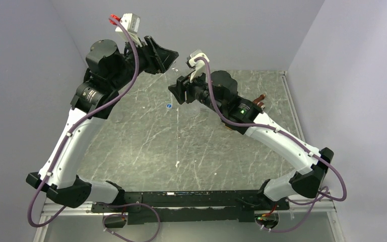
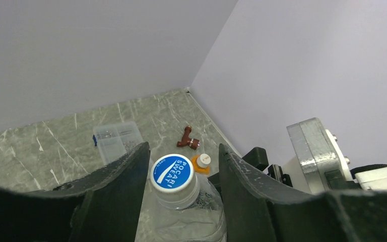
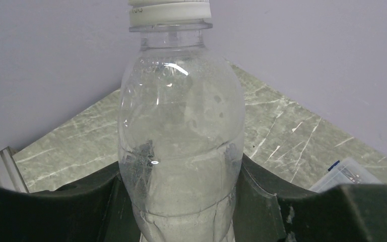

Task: Screw on the bottle caps
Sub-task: Screw the bottle cap onto the plastic bottle.

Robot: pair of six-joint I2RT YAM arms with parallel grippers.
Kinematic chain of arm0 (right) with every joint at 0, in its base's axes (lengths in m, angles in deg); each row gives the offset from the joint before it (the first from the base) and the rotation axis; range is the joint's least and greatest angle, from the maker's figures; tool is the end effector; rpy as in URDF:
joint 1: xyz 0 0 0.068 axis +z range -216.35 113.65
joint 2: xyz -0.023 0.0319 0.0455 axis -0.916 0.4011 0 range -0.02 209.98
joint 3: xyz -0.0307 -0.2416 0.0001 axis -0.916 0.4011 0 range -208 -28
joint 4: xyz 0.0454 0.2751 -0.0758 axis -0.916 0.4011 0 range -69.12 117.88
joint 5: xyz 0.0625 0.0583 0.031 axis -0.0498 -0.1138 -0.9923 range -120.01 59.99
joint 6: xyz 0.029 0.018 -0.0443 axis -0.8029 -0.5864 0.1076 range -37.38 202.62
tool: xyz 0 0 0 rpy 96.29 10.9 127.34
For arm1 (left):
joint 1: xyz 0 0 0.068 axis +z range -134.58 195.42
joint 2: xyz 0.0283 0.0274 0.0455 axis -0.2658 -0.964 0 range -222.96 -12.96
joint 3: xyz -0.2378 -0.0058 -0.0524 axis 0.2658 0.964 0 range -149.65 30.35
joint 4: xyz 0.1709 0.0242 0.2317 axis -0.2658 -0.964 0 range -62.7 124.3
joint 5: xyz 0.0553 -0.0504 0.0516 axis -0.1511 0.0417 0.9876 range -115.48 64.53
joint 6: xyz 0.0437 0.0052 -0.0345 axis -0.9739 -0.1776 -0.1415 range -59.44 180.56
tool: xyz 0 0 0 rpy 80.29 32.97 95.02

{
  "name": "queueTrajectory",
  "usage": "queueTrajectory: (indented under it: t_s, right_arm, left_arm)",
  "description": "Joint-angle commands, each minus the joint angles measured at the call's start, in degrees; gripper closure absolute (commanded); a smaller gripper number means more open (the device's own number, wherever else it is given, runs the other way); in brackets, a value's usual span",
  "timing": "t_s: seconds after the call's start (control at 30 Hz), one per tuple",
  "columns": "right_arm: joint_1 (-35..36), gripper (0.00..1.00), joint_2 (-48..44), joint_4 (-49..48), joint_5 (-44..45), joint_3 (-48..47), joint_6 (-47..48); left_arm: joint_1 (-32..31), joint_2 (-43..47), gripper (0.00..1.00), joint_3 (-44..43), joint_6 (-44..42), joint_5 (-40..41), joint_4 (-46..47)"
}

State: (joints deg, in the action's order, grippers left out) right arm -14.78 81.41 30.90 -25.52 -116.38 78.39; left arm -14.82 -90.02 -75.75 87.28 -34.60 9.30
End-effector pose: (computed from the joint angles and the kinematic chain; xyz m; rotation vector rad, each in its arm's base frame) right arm 0.2277 0.2820 0.4313 -0.6125 1.5517 0.6815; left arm 0.2475 -0.1513 0.5347 0.1820 1.5608 -0.9110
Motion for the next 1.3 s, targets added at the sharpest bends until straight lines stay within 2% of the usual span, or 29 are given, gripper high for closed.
queueTrajectory:
  t_s: [0.0,0.17,0.4,0.53,0.6,0.8,0.93,1.03,1.13,1.27]
  right_arm:
    - [0.3,0.72,-0.3,-2.3,1.4,-2.9,0.7]
    - [0.4,0.72,-0.3,-2.1,1.4,-3.0,0.7]
    - [0.4,0.73,0.2,-1.8,1.6,-3.7,0.7]
    - [0.4,0.73,0.7,-1.2,1.4,-4.8,0.8]
    - [0.4,0.73,0.8,-1.1,1.2,-5.1,0.9]
    - [-0.3,0.75,0.2,-1.2,-3.5,-4.2,0.9]
    - [-4.6,0.76,-1.5,-3.0,-18.7,-2.6,-2.1]
    - [-9.7,0.76,-2.9,-8.4,-37.4,-0.4,-7.3]
    - [-12.6,0.76,-3.4,-19.0,-55.9,2.5,-14.7]
    - [-13.3,0.76,-0.8,-35.4,-69.2,3.4,-28.8]
  left_arm:
    - [-0.1,-0.7,0.41,-1.7,0.9,1.0,-0.7]
    - [-0.1,-0.3,0.38,-1.3,0.6,2.4,-0.8]
    - [-0.1,-0.8,0.50,-2.0,0.6,0.8,-1.4]
    - [-0.1,-0.7,0.53,-1.7,0.8,0.1,-1.2]
    - [-0.1,-0.4,0.58,-1.4,0.9,0.1,-0.8]
    - [-0.1,1.0,0.84,-0.1,0.5,-3.5,2.2]
    - [-0.1,3.7,0.92,4.3,-0.8,-11.3,8.2]
    - [-0.1,6.3,0.97,8.3,-1.6,-20.0,14.2]
    - [-0.1,8.8,0.98,11.6,0.1,-29.1,21.8]
    - [-0.1,9.3,1.00,12.9,4.6,-42.2,31.0]
